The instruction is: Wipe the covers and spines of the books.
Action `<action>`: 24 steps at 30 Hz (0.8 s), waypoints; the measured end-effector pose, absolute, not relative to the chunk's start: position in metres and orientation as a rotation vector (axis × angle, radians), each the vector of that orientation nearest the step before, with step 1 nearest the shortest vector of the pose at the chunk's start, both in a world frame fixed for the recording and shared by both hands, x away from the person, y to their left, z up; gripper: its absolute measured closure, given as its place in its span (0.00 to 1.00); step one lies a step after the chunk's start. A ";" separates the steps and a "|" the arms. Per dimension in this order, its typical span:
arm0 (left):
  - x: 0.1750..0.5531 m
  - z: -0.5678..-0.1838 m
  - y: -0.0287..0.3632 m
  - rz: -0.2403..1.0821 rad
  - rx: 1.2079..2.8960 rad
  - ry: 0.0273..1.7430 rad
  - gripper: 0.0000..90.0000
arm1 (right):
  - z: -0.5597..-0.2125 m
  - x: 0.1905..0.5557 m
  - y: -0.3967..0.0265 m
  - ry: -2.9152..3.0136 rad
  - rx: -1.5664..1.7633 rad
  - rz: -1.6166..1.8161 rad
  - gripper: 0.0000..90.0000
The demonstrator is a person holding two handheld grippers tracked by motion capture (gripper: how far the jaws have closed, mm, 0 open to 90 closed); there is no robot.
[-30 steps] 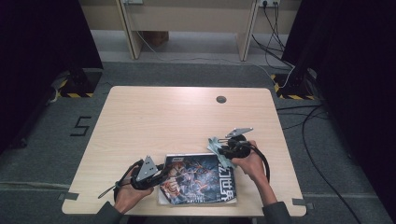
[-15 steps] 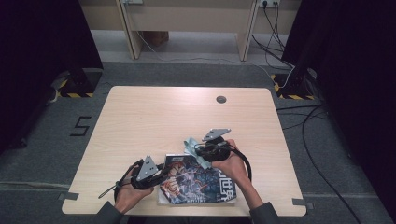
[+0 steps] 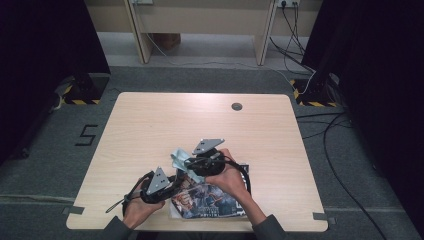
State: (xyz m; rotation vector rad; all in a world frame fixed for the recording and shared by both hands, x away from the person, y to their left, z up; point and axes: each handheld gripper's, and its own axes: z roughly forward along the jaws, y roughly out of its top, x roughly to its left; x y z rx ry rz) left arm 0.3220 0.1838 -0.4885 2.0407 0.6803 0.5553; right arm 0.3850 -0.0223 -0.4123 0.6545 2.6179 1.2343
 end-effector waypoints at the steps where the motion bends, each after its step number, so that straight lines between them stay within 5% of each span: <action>1: 0.322 -0.488 0.184 0.559 2.040 0.679 0.85 | -0.412 0.384 -0.020 2.617 0.668 1.242 0.89; 24: 0.322 -0.489 0.184 0.558 2.042 0.686 0.83 | -0.415 0.385 -0.029 2.600 0.654 1.147 0.89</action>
